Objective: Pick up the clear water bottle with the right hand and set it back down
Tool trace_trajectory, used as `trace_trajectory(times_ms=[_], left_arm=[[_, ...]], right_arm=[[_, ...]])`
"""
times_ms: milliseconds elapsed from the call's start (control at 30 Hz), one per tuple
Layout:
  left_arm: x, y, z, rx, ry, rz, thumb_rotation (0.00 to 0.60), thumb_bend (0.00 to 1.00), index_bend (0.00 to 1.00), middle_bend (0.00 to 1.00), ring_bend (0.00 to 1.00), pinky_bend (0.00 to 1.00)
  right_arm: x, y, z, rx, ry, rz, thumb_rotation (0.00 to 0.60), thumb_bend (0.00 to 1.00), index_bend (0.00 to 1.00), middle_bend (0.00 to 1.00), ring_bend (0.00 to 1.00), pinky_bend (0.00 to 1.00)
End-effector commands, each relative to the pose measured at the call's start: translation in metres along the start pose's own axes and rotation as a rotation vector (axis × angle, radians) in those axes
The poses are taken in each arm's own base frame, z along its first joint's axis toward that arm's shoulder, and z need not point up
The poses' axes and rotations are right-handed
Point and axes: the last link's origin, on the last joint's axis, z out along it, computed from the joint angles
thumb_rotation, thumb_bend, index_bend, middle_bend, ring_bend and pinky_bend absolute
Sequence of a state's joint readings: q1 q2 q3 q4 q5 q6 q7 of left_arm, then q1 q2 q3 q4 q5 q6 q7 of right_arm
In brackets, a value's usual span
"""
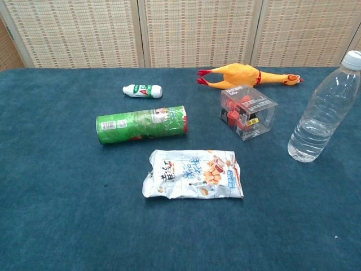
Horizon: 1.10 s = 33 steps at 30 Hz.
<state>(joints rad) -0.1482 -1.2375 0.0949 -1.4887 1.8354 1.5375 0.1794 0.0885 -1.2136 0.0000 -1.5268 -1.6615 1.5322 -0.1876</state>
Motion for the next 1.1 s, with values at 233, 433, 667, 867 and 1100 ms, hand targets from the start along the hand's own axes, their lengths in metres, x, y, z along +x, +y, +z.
trace_trajectory(times_ms=[233, 433, 667, 867, 1100], left_arm=[[0.001, 0.001, -0.001, 0.003, 0.0, 0.002, 0.6, 0.44, 0.43, 0.63, 0.55, 0.55], [0.001, 0.001, 0.0, 0.001, 0.002, 0.002, 0.6, 0.44, 0.43, 0.63, 0.55, 0.55], [-0.001, -0.004, 0.0, 0.016, -0.02, -0.016, 0.6, 0.44, 0.43, 0.63, 0.55, 0.55], [0.006, -0.001, -0.004, 0.013, 0.016, -0.023, 0.6, 0.44, 0.43, 0.63, 0.55, 0.55], [0.004, 0.0, -0.003, 0.015, 0.001, -0.015, 0.6, 0.45, 0.43, 0.63, 0.55, 0.55]], right_arm=[[0.002, 0.001, -0.005, 0.002, -0.03, -0.01, 0.6, 0.22, 0.65, 0.76, 0.51, 0.76], [0.005, 0.001, -0.006, -0.019, -0.055, 0.021, 0.6, 0.22, 0.39, 0.6, 0.38, 0.74], [-0.001, 0.001, -0.004, -0.03, -0.105, 0.051, 0.6, 0.15, 0.01, 0.1, 0.15, 0.56], [-0.007, 0.006, 0.006, -0.055, -0.188, 0.188, 0.6, 0.14, 0.0, 0.02, 0.0, 0.27], [-0.008, 0.011, 0.019, -0.069, -0.14, 0.312, 0.6, 0.14, 0.0, 0.0, 0.0, 0.21]])
